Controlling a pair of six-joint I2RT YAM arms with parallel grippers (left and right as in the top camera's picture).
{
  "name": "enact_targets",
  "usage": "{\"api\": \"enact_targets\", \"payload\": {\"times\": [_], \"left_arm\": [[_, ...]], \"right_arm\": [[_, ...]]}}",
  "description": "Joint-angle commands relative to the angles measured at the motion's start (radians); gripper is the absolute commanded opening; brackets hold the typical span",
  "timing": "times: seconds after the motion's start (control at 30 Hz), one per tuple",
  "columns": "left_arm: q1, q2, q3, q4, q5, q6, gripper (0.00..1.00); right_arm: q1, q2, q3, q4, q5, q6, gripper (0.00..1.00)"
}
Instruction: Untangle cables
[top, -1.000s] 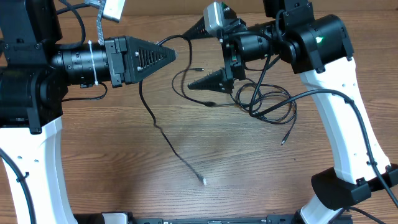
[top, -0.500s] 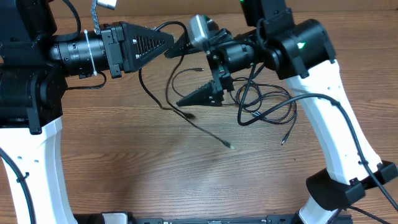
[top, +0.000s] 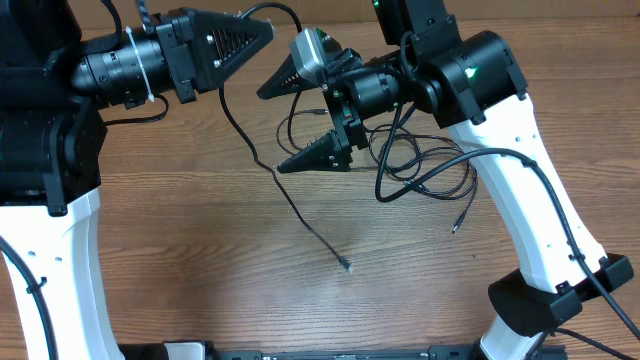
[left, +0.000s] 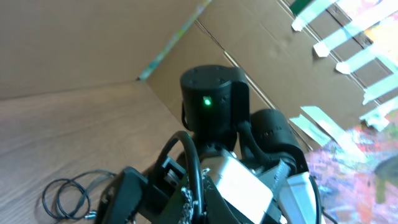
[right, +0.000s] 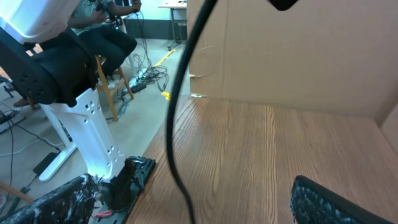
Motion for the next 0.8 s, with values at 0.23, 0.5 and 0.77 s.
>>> {"api": "enact_targets", "payload": {"times": [0.23,0.5,0.77], "left_arm": [[0.007,-0.018,0.015,0.155,-0.111,-0.144,0.04],[0.007,-0.018,0.015,0.158,-0.14,-0.171,0.04],[-0.012,-0.018,0.015,0.158,-0.244,-0.268,0.04]], "right_arm": [[0.005,0.001,0.019,0.027,-0.017,0.0,0.87],[0.005,0.002,0.019,0.04,-0.018,0.0,0.71],[0.021,0.003,0.019,0.051,-0.017,0.0,0.78]]}}
